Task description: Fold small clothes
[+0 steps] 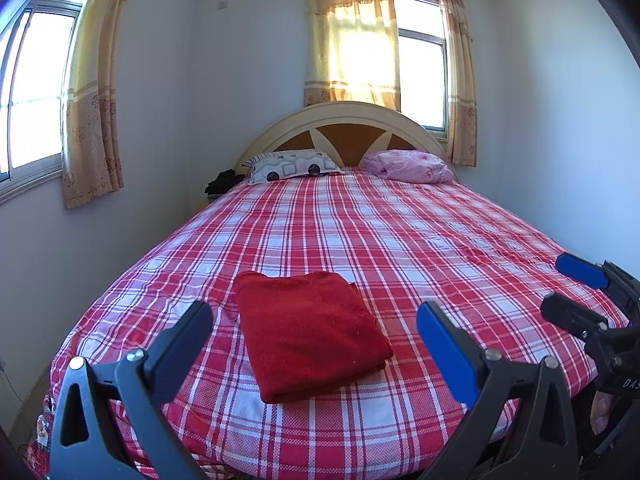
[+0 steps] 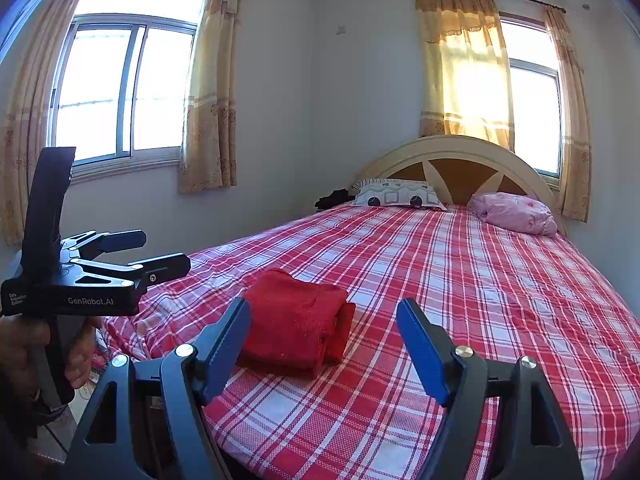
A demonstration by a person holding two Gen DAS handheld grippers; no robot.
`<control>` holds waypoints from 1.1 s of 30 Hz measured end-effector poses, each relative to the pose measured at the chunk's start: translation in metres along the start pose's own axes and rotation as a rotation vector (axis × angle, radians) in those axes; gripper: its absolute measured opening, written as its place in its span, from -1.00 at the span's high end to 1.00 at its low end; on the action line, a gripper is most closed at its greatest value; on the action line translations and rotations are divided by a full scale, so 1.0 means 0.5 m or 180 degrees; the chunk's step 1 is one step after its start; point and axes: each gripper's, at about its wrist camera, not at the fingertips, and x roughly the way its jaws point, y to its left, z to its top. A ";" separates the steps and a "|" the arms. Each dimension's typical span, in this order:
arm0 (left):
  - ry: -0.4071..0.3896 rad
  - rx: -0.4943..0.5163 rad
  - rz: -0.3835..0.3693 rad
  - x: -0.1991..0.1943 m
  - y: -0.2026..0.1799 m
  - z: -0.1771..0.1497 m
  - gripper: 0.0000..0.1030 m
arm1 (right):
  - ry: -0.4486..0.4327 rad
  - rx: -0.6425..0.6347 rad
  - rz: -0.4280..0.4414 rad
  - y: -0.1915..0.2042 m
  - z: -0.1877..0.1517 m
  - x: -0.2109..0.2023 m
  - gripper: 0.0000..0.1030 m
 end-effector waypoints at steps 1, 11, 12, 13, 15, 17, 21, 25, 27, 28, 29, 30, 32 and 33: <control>-0.0001 0.0000 0.0011 0.000 0.000 0.000 -1.00 | -0.0008 0.0001 -0.0002 -0.001 0.001 -0.001 -0.48; -0.0081 -0.0003 0.0017 -0.011 0.006 0.004 -1.00 | -0.0060 0.0005 -0.0006 -0.001 0.004 -0.007 -0.48; -0.0080 -0.0003 0.0000 -0.012 0.006 0.006 -1.00 | -0.0064 0.0006 -0.0004 -0.001 0.002 -0.009 -0.48; -0.0077 -0.0004 -0.0017 -0.012 0.007 0.007 -1.00 | -0.0069 0.0006 -0.0003 -0.001 0.002 -0.009 -0.48; -0.0067 -0.0024 -0.0026 -0.012 0.010 0.008 -1.00 | -0.0081 0.0000 -0.0004 0.000 0.003 -0.010 -0.48; -0.0068 0.0005 0.0003 -0.009 0.008 0.008 -1.00 | -0.0087 -0.0006 -0.0004 -0.001 0.004 -0.010 -0.48; -0.0062 0.0045 0.0007 -0.007 0.008 0.008 -1.00 | -0.0075 -0.0003 0.0003 -0.001 0.004 -0.009 -0.48; -0.0059 0.0060 0.0014 -0.003 0.010 0.007 -1.00 | -0.0051 -0.0011 0.0013 0.000 0.005 -0.006 -0.48; -0.0061 0.0069 0.0038 -0.002 0.011 0.006 -1.00 | -0.0038 -0.0018 0.0015 0.002 0.004 -0.005 -0.48; -0.0061 0.0062 0.0029 -0.001 0.012 0.005 -1.00 | -0.0032 -0.0022 0.0015 0.003 0.003 -0.004 -0.48; -0.0070 0.0059 0.0019 -0.002 0.012 0.003 -1.00 | -0.0024 -0.0024 0.0014 0.002 0.004 -0.003 -0.48; -0.0078 0.0067 0.0023 -0.002 0.012 0.003 -1.00 | -0.0020 -0.0025 0.0015 0.003 0.003 -0.002 -0.48; -0.0090 0.0088 0.0022 -0.002 0.010 0.003 -1.00 | -0.0010 -0.0022 0.0015 0.003 0.003 0.000 -0.48; -0.0097 0.0088 0.0012 -0.002 0.010 0.004 -1.00 | -0.0010 -0.0022 0.0015 0.003 0.003 0.000 -0.48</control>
